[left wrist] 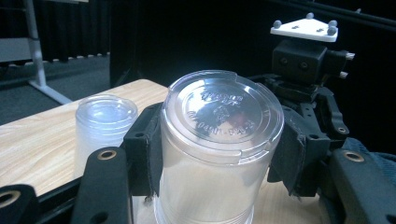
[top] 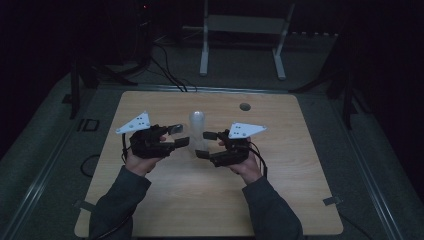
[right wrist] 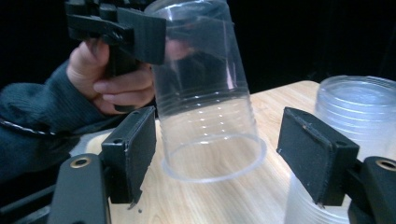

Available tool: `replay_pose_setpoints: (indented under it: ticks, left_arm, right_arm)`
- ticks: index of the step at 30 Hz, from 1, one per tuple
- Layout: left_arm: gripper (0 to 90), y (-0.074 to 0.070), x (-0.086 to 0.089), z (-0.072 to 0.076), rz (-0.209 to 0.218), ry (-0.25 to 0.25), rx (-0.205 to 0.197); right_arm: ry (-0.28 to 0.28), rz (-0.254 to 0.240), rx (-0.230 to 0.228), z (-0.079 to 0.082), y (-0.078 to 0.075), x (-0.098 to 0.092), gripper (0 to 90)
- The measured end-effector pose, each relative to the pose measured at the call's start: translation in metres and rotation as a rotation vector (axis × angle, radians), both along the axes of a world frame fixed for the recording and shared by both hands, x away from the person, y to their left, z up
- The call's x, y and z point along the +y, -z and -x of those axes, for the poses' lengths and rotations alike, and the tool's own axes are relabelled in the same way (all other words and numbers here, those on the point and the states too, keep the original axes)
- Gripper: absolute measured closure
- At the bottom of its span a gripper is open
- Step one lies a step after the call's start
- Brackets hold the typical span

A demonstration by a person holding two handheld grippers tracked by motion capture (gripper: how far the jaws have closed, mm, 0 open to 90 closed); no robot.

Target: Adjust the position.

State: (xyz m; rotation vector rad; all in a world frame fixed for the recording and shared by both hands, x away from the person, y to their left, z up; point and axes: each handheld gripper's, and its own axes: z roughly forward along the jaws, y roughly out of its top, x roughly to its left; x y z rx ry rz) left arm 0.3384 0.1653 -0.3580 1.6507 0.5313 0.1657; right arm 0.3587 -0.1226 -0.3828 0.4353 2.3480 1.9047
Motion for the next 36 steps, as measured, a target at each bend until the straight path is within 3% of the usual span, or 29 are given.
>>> replay_pose_setpoints:
  ticks: [10,19,36]
  left_arm:
    - [41.1,0.0040,-0.0018,0.0015,0.059,0.030,0.016]
    - [41.2,0.0063,-0.0021,0.0024,0.112,0.040,0.025]
    - [41.3,0.0095,-0.0047,0.0022,0.177,0.055,0.046]
  right_arm:
    - [-0.034,-0.077,0.038,-0.0018,0.0031,-0.0015,26.2]
    - [-0.048,-0.110,0.061,-0.0023,0.0037,-0.0002,23.0]
    - [-0.065,-0.122,0.058,-0.0009,0.0033,0.0067,23.4]
